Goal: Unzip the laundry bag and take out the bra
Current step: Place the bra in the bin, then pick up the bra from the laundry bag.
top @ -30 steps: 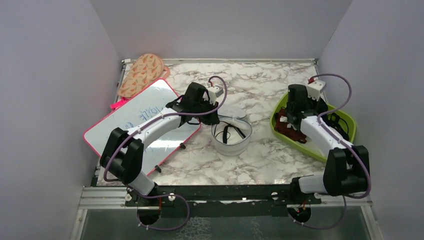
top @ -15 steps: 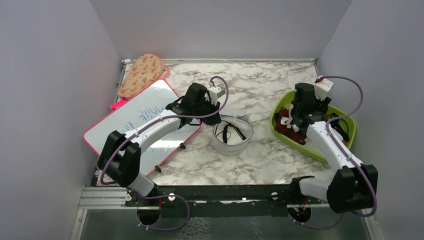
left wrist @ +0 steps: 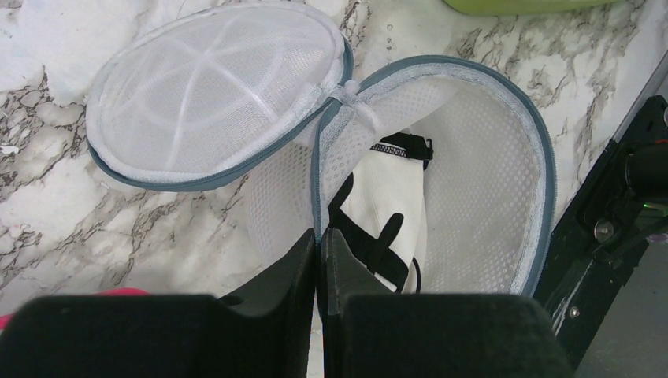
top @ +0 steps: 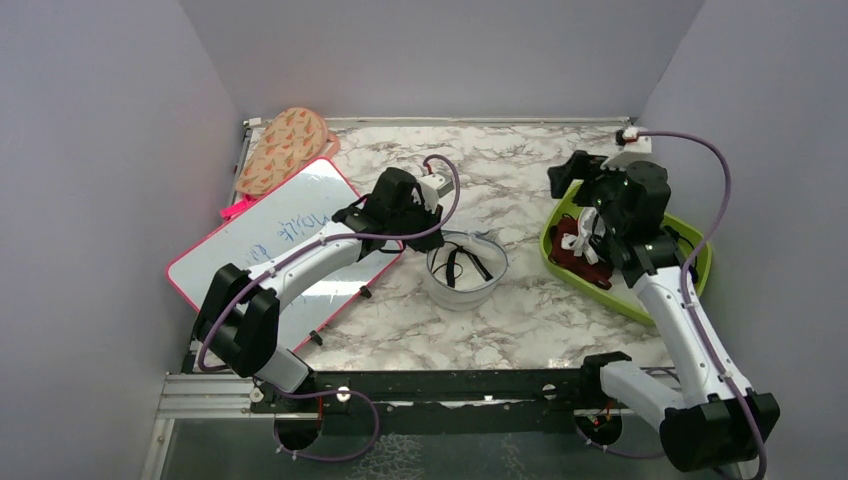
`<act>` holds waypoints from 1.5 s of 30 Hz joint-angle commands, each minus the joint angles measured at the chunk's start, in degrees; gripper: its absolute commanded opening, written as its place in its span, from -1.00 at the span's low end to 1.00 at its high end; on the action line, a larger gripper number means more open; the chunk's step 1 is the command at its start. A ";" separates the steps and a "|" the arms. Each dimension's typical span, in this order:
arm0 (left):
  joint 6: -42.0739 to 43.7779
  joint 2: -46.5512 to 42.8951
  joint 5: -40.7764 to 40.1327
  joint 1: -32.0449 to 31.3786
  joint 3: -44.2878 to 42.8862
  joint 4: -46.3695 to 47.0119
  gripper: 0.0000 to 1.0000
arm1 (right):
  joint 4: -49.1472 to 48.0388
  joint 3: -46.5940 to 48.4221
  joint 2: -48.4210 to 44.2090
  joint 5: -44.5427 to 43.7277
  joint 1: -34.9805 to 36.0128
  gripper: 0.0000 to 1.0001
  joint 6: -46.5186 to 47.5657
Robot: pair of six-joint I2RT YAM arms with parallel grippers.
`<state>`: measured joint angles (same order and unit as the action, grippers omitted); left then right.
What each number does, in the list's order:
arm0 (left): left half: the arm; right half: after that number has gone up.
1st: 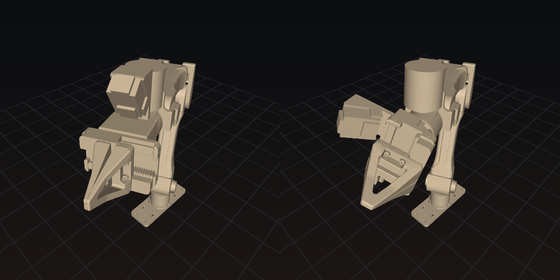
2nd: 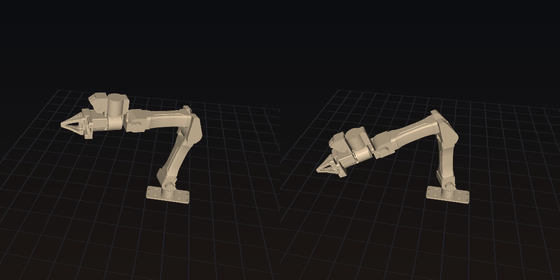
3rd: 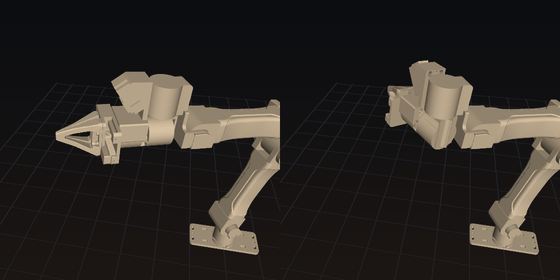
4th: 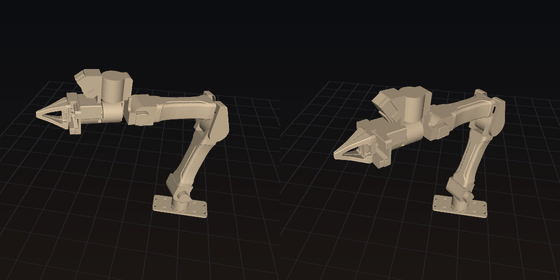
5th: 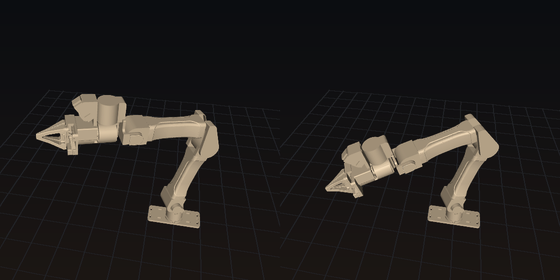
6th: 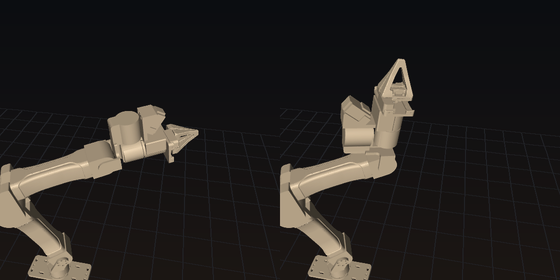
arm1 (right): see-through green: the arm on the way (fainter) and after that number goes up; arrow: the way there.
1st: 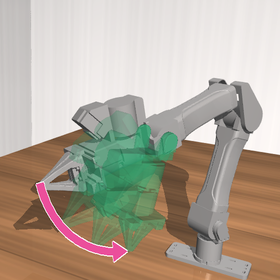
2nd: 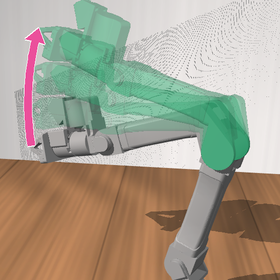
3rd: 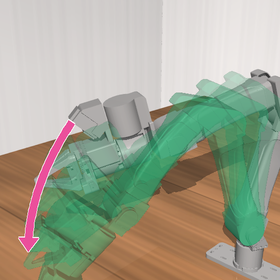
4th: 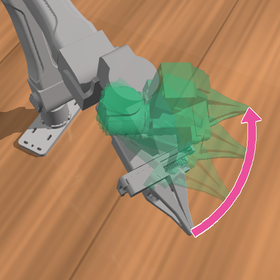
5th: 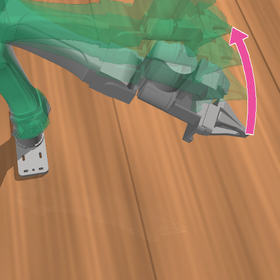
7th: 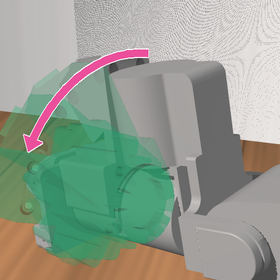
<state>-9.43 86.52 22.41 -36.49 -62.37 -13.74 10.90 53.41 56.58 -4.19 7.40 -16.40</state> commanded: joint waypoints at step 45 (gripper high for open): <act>1.70 0.93 -2.80 -1.30 0.06 0.21 -1.00 | -10.64 -7.64 25.65 14.37 39.17 -0.02 15.27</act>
<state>-8.08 87.02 18.90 -37.60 -62.33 -14.09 3.38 44.71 81.03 16.32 46.06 0.69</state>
